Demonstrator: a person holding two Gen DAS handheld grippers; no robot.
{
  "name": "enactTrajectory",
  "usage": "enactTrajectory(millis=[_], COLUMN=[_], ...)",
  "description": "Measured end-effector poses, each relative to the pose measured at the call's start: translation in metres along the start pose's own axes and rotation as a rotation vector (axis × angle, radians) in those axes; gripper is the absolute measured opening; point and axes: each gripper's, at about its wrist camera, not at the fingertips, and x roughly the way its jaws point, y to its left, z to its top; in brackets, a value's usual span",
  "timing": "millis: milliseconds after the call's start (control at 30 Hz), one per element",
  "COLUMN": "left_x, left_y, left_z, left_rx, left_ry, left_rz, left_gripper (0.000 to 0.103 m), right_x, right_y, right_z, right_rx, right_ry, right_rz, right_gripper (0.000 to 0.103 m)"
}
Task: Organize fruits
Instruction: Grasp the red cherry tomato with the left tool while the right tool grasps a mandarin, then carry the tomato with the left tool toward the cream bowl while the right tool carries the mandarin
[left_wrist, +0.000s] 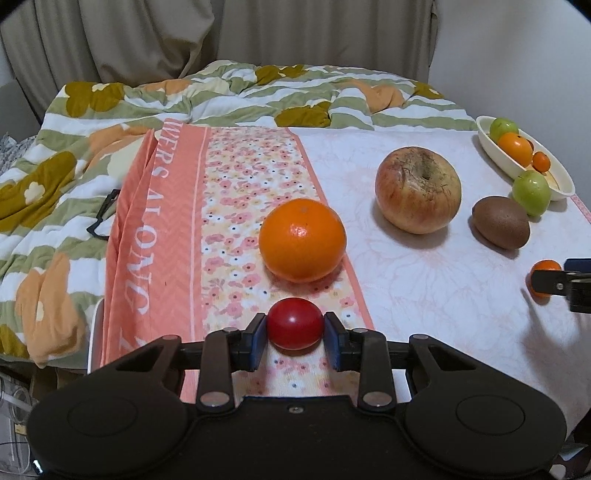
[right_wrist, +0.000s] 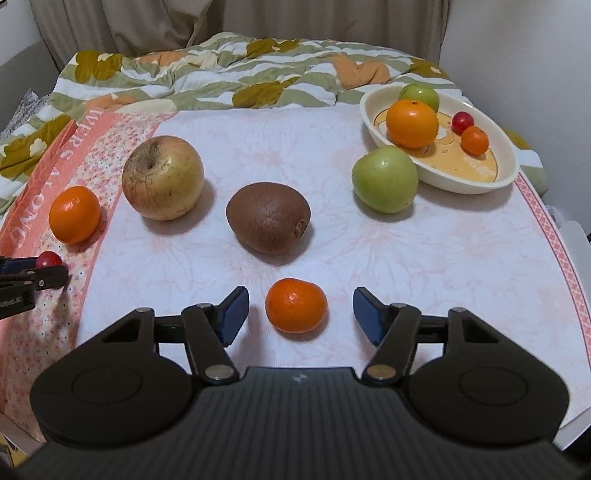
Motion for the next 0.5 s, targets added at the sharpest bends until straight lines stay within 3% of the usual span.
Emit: enactTrajectory(millis=[100, 200, 500], left_x=[-0.004, -0.008, -0.034], left_y=[-0.002, -0.004, -0.010], left_z=[-0.003, -0.005, -0.005], left_rx=[-0.007, -0.013, -0.023], left_ry=[0.001, -0.005, -0.066], left_rz=[-0.001, 0.002, 0.014], left_gripper=[0.036, 0.036, 0.036], right_x=[0.006, 0.011, -0.007], right_y=[-0.001, -0.002, 0.000], right_z=[0.000, 0.000, 0.005], right_rx=[0.001, 0.013, -0.003], right_ry=[0.019, 0.051, 0.021], right_rz=[0.011, 0.034, 0.059], right_gripper=[0.071, 0.053, 0.053])
